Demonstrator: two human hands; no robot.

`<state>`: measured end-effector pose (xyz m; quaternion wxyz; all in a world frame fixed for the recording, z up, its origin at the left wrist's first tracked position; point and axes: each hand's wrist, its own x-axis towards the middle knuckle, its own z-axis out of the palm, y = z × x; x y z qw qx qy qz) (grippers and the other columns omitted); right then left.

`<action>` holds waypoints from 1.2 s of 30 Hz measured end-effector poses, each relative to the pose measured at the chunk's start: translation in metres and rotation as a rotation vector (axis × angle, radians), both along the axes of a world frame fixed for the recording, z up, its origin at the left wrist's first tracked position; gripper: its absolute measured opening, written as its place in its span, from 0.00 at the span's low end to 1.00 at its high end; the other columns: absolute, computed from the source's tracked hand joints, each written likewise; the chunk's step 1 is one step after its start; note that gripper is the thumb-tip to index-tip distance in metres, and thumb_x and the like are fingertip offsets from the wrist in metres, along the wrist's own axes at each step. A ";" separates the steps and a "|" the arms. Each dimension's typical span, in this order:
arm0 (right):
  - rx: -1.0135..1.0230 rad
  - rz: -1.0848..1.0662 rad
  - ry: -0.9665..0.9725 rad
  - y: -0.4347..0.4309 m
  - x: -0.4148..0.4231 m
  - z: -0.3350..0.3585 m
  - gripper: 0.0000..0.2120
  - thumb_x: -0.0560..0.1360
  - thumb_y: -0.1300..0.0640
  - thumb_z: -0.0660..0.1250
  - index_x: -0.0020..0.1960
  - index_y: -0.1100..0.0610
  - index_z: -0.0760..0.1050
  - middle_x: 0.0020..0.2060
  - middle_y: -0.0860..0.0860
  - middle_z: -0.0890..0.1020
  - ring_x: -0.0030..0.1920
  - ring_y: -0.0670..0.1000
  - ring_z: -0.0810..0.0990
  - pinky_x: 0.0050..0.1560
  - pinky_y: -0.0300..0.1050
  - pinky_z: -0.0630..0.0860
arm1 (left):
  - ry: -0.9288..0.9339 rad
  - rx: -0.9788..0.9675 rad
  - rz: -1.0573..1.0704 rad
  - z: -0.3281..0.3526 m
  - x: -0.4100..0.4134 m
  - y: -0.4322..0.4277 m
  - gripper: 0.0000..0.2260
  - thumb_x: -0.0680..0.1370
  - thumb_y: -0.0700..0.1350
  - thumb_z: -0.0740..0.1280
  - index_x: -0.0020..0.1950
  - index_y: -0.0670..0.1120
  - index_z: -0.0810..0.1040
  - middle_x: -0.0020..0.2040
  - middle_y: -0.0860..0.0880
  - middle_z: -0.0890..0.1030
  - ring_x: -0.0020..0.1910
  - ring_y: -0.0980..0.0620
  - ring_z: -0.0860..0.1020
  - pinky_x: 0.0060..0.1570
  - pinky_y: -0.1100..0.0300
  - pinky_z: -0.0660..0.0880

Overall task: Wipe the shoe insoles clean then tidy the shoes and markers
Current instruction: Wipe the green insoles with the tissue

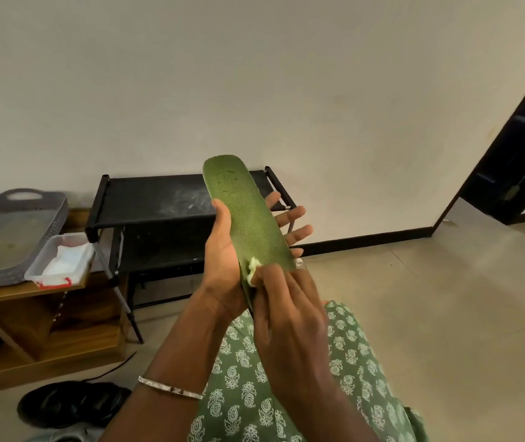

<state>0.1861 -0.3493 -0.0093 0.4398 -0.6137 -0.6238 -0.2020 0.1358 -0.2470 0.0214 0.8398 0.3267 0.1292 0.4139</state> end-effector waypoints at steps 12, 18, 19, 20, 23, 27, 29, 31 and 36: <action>-0.020 -0.071 0.008 0.016 0.010 0.016 0.03 0.79 0.60 0.61 0.50 0.57 0.74 0.42 0.51 0.82 0.45 0.50 0.76 0.40 0.41 0.77 | 0.004 -0.008 -0.036 -0.003 0.004 -0.001 0.39 0.77 0.73 0.45 0.76 0.48 0.68 0.68 0.37 0.76 0.67 0.35 0.76 0.64 0.41 0.74; -0.081 -0.013 -0.031 -0.002 0.000 0.005 0.11 0.74 0.66 0.71 0.49 0.55 0.72 0.39 0.48 0.80 0.43 0.49 0.74 0.39 0.41 0.77 | 0.012 -0.027 0.004 -0.001 0.002 0.000 0.39 0.77 0.73 0.46 0.76 0.47 0.68 0.68 0.36 0.76 0.63 0.37 0.77 0.54 0.47 0.75; -0.072 -0.011 -0.020 0.002 0.003 0.008 0.09 0.75 0.66 0.70 0.48 0.56 0.72 0.39 0.48 0.80 0.43 0.49 0.75 0.39 0.42 0.77 | 0.014 -0.022 -0.001 -0.001 0.002 0.000 0.39 0.77 0.73 0.45 0.76 0.48 0.68 0.68 0.36 0.76 0.64 0.37 0.77 0.56 0.46 0.75; -0.055 -0.016 -0.017 0.007 0.006 0.011 0.07 0.75 0.65 0.69 0.48 0.56 0.73 0.40 0.49 0.81 0.43 0.50 0.76 0.39 0.42 0.78 | 0.015 -0.018 -0.010 -0.002 0.003 0.000 0.39 0.77 0.73 0.45 0.76 0.48 0.68 0.68 0.36 0.76 0.65 0.37 0.77 0.60 0.44 0.74; -0.023 -0.057 0.014 0.025 0.017 0.019 0.02 0.77 0.63 0.65 0.48 0.58 0.75 0.41 0.51 0.83 0.46 0.52 0.78 0.45 0.47 0.80 | 0.013 -0.006 -0.025 -0.004 0.005 -0.002 0.38 0.77 0.72 0.45 0.76 0.49 0.68 0.68 0.36 0.76 0.68 0.36 0.75 0.69 0.40 0.70; -0.038 -0.057 0.020 0.026 0.014 0.018 0.05 0.79 0.60 0.61 0.50 0.59 0.76 0.44 0.52 0.83 0.47 0.52 0.78 0.45 0.46 0.80 | 0.006 0.005 -0.017 -0.005 0.003 -0.002 0.37 0.78 0.72 0.44 0.76 0.51 0.68 0.68 0.36 0.76 0.68 0.35 0.75 0.69 0.40 0.69; -0.040 -0.025 0.003 0.015 0.008 0.012 0.06 0.79 0.58 0.59 0.50 0.57 0.74 0.43 0.51 0.82 0.46 0.50 0.76 0.43 0.42 0.79 | -0.001 0.013 -0.004 -0.004 0.001 0.000 0.36 0.78 0.72 0.45 0.76 0.52 0.68 0.68 0.37 0.77 0.66 0.36 0.76 0.64 0.41 0.72; -0.055 -0.010 -0.025 0.003 0.003 0.005 0.03 0.79 0.58 0.60 0.49 0.56 0.72 0.42 0.49 0.81 0.45 0.48 0.74 0.42 0.41 0.78 | -0.001 0.009 0.025 -0.003 0.000 0.000 0.35 0.78 0.72 0.45 0.75 0.53 0.69 0.68 0.37 0.76 0.63 0.36 0.78 0.57 0.45 0.73; -0.054 -0.039 -0.018 0.010 0.011 0.010 0.06 0.76 0.64 0.69 0.45 0.56 0.73 0.38 0.49 0.80 0.42 0.50 0.74 0.41 0.43 0.75 | 0.066 -0.039 0.025 -0.002 0.004 -0.004 0.43 0.76 0.75 0.45 0.63 0.42 0.81 0.67 0.37 0.77 0.68 0.37 0.75 0.66 0.43 0.70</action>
